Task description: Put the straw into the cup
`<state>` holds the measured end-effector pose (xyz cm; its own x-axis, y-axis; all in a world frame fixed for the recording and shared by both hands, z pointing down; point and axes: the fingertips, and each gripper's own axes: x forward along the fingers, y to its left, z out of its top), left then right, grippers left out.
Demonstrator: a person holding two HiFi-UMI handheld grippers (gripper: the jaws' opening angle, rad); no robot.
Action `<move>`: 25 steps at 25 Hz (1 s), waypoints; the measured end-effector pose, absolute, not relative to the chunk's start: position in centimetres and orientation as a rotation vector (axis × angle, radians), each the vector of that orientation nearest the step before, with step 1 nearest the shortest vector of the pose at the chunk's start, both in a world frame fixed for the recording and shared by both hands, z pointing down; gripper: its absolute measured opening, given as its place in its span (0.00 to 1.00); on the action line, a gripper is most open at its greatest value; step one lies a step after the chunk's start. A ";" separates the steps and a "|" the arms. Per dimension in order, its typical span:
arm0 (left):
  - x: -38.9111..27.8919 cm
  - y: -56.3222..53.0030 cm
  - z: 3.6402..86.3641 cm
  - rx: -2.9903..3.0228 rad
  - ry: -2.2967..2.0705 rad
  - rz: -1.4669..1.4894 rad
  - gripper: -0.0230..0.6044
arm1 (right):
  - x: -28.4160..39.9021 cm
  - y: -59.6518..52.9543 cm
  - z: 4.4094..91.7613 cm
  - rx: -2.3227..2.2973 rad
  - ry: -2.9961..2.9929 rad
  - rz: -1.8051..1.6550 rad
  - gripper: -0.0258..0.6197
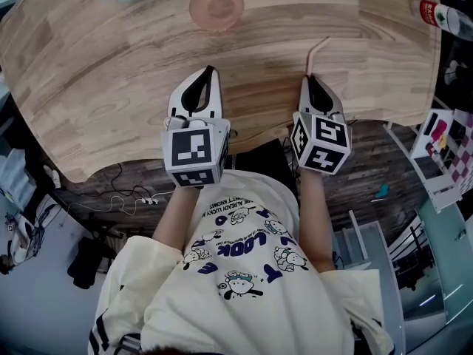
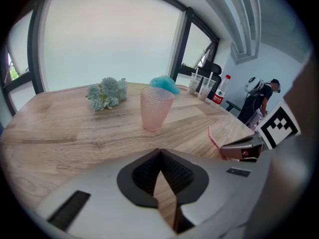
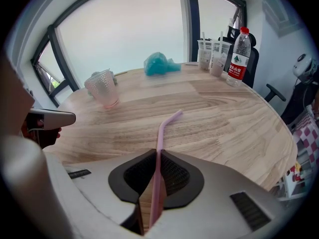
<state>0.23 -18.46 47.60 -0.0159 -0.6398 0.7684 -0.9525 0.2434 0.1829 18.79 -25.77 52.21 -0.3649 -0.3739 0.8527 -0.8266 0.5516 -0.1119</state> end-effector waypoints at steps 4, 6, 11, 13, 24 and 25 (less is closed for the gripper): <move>-0.6 -17.8 47.4 1.466 -1.753 0.498 0.08 | 18.2 -26.5 51.1 1.001 -1.999 0.688 0.08; -0.9 -17.3 47.3 1.452 -1.756 0.492 0.08 | 17.6 -26.9 50.3 1.010 -2.027 0.685 0.08; -1.6 -16.9 46.4 1.461 -1.797 0.456 0.08 | 15.6 -27.8 47.6 1.011 -2.117 0.695 0.08; -2.0 -16.7 45.9 1.462 -1.813 0.443 0.08 | 14.6 -28.2 46.2 1.011 -2.160 0.691 0.08; -4.7 -15.1 42.9 1.440 -1.922 0.362 0.08 | 8.2 -30.4 39.5 0.960 -2.395 0.561 0.08; -4.9 -15.0 42.7 1.438 -1.932 0.355 0.08 | 7.6 -30.6 38.8 0.954 -2.419 0.552 0.08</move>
<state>-4.86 -14.99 42.66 -0.1456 -0.7305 0.6672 -0.9199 0.3481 0.1804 7.58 -30.61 38.81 -0.6428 -0.5194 0.5630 -0.7122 0.6758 -0.1897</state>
